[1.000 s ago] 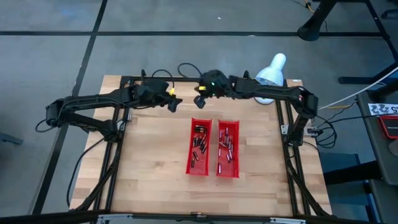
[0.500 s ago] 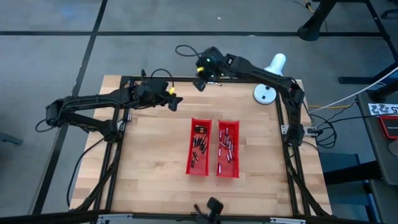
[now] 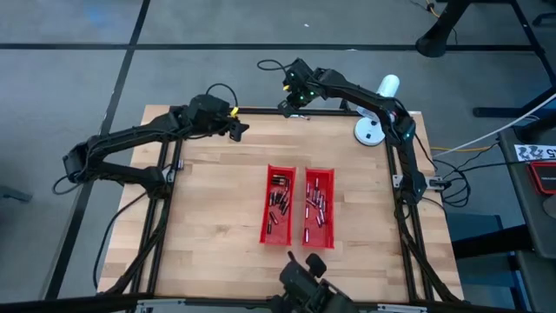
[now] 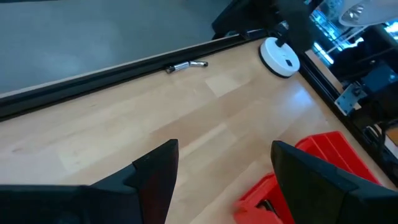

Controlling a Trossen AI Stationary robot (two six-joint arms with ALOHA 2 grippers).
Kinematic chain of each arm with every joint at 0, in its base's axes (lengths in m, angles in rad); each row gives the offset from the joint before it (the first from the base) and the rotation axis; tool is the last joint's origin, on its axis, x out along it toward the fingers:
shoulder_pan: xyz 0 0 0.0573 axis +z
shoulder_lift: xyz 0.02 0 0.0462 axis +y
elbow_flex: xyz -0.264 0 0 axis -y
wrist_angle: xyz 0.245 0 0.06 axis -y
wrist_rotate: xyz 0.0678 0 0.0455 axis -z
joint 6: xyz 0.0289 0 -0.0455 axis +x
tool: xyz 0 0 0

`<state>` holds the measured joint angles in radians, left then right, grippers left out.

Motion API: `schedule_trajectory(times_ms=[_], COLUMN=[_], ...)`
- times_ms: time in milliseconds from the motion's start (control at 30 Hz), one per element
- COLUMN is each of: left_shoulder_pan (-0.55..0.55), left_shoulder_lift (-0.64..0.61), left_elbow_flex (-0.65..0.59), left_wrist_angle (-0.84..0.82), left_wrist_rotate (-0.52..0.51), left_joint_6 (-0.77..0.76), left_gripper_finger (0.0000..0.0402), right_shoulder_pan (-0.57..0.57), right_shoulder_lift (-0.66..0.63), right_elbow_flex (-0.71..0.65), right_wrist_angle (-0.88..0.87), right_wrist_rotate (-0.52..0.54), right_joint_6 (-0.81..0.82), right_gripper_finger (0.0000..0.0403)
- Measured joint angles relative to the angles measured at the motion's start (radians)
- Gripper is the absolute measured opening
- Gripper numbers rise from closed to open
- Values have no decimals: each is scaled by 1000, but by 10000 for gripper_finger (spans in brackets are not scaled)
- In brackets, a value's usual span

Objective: Sort batteries
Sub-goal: Put the silver battery into the right red bin

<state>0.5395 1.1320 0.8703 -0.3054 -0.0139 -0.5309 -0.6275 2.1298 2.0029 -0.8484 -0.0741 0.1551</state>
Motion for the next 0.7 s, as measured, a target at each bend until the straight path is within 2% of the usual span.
schedule_trajectory(times_ms=[233,400,700], left_shoulder_pan=[45,73,85], left_shoulder_lift=[0,0,0], left_elbow_flex=[0,0,0], left_wrist_angle=[1,1,-2], left_wrist_rotate=[46,98,127], left_joint_6=[37,45,67], left_gripper_finger=[246,246,246], right_shoulder_pan=[-41,-70,-82], right_shoulder_lift=[83,152,204], right_elbow_flex=[23,73,76], right_wrist_angle=[-18,-115,-189], right_wrist_rotate=[-13,-6,-10], right_joint_6=[58,101,1], right_gripper_finger=[0,0,6])
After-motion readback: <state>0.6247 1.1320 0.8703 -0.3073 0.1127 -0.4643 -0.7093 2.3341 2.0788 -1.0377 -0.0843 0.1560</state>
